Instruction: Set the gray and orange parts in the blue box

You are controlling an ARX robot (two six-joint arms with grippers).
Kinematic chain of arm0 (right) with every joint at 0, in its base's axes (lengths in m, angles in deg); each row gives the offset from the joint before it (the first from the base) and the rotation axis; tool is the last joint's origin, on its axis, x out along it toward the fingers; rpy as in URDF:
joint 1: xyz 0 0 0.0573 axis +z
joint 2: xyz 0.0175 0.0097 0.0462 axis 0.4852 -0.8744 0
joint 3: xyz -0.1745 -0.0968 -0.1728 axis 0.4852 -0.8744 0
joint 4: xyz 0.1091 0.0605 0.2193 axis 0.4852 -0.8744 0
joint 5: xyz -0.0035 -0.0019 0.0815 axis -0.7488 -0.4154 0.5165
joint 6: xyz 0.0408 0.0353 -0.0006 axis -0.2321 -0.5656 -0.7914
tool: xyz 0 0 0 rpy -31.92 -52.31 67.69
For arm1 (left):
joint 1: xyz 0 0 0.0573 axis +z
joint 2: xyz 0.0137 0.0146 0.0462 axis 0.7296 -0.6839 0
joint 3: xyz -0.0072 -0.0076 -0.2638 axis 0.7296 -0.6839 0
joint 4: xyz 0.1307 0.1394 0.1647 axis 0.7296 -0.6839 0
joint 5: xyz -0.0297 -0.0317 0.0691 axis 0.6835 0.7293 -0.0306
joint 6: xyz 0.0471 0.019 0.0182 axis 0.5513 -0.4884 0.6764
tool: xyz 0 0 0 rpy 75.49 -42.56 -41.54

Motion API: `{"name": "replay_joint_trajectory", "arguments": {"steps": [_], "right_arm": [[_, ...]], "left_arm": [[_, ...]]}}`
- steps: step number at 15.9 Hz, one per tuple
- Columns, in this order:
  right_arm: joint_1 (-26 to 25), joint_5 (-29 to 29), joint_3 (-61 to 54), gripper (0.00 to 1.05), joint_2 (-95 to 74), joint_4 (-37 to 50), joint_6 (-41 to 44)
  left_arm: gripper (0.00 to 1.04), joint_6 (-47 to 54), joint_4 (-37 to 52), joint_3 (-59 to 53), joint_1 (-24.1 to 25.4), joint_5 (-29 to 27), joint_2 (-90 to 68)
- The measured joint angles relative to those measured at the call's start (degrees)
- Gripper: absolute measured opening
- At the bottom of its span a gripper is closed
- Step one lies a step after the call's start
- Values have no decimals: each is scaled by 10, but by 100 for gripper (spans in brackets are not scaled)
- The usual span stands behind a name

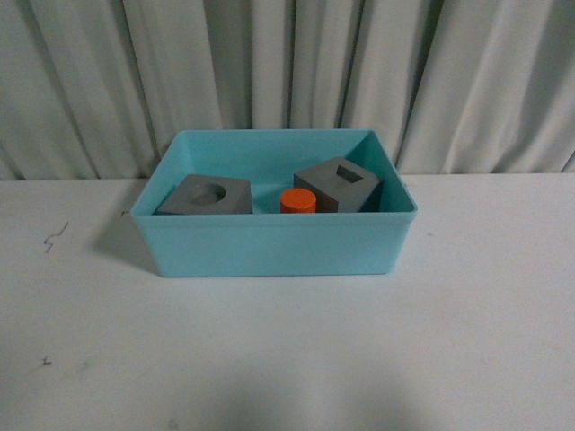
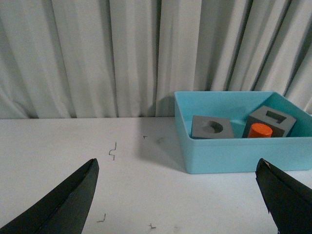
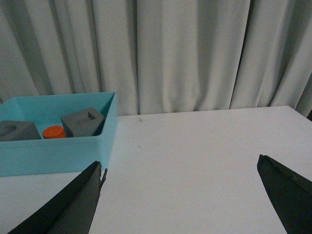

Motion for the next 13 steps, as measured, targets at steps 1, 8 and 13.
{"name": "replay_joint_trajectory", "arguments": {"steps": [1,8,13], "right_arm": [[0,0,0,98,0,0,0],[0,0,0,98,0,0,0],[0,0,0,98,0,0,0]], "left_arm": [[98,0,0,0,0,0,0],[98,0,0,0,0,0,0],[98,0,0,0,0,0,0]]}}
